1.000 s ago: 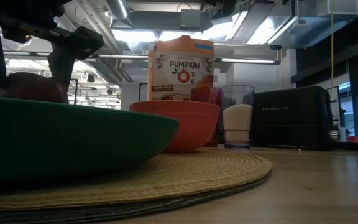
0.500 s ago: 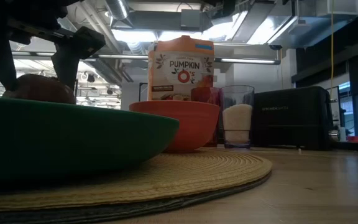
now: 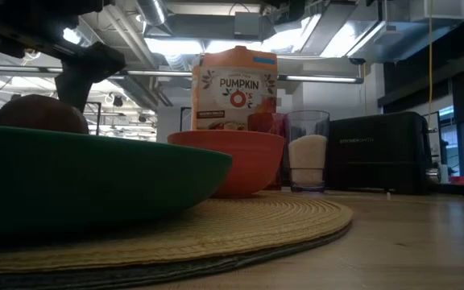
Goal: Arrange a breakfast setting
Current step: Put the spoon on the brown table mat
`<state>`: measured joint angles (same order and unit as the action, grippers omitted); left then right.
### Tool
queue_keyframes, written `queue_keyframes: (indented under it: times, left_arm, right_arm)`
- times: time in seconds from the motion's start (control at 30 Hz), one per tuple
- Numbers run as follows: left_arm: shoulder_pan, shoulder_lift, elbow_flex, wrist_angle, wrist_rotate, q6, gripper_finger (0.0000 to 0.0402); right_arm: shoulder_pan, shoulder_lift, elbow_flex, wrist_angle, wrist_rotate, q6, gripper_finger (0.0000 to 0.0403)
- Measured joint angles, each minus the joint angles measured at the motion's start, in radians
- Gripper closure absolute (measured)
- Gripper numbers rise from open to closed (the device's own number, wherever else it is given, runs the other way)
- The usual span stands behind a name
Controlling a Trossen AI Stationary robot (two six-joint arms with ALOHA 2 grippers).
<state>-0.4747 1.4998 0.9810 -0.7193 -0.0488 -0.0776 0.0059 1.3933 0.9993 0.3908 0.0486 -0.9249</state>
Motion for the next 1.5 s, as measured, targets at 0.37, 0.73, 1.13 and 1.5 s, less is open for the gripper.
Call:
queue_keyframes:
  times: [0.37,0.73,1.13,1.5]
  left_arm:
    - [0.0,-0.002,0.036,-0.039,0.006,-0.001,0.0035]
    - [0.0,-0.003,0.163,-0.143,-0.126,0.003,0.0039]
    - [0.025,-0.133,0.077,0.079,-0.226,0.048,0.0048]
    - [0.195,-0.579,-0.388,0.72,-0.216,0.161,0.0085]
  right_arm:
    - [0.0,0.0,0.0,0.0,0.0,0.003,0.032]
    - [0.0,0.0,0.0,-0.001,0.0,0.004,0.032]
    - [0.0,-0.004,0.0,-0.022,-0.065,-0.023,0.032]
    - [-0.132,-0.099,-0.09,-0.049,-0.306,0.073,0.032]
